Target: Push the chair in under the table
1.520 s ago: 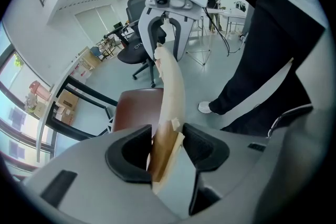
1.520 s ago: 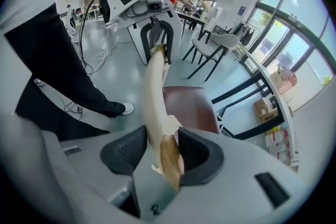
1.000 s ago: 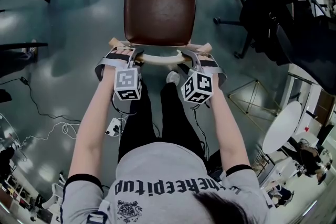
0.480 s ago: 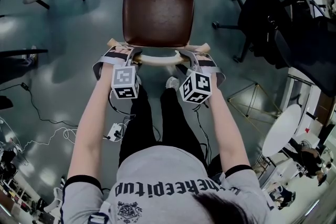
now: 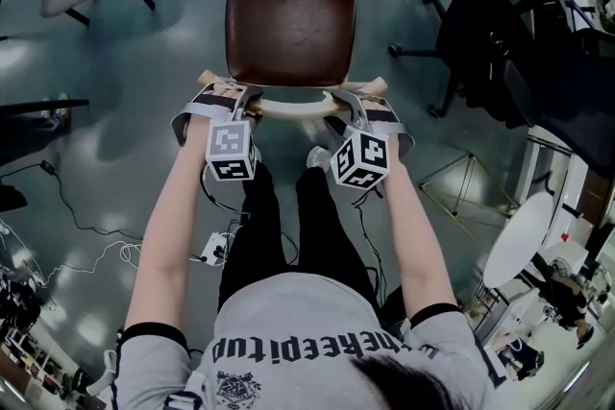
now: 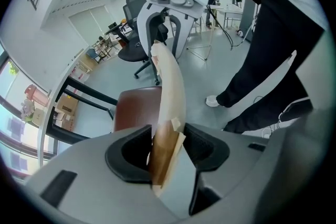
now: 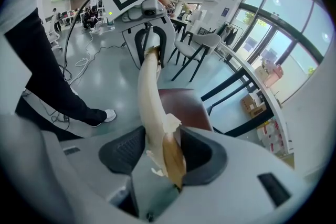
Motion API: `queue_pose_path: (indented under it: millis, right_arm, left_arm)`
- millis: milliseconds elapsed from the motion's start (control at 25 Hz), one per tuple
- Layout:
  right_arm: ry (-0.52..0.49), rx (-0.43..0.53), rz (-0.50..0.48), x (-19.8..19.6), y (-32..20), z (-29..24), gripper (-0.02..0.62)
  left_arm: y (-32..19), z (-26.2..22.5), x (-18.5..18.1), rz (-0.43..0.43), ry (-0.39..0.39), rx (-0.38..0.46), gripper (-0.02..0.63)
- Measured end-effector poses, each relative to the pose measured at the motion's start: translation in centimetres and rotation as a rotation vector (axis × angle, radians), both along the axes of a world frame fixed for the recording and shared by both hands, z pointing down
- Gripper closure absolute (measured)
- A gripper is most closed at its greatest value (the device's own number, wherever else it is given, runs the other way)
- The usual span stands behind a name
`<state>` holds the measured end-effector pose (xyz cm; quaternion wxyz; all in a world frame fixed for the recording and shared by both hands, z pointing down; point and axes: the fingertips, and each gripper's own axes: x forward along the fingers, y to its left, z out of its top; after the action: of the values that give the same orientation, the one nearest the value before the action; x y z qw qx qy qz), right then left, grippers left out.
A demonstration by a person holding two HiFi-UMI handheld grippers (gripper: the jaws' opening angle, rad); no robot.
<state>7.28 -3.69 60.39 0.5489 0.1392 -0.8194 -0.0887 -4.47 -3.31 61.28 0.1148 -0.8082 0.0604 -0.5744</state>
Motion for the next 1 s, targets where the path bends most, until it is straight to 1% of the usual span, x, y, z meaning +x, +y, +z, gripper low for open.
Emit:
queue_pose_path:
  millis: [480,760,1000]
  right_arm:
    - [0.021,0.008,0.037,-0.7,-2.7,0.0,0.379]
    - [0.050,0.011,0.070,-1.2,-4.1,0.2,0.377]
    - [0.090,0.017,0.101,-1.1,-4.2,0.3,0.374]
  left_arm:
    - [-2.8,-0.1,-0.7,0.038,0.022,0.009,0.413]
    - [-4.4,-0.2,-1.2,0.069,0.036,0.020,0.416]
    - [-4.4,-0.4,-1.1,0.094,0.055,0.035,0.419]
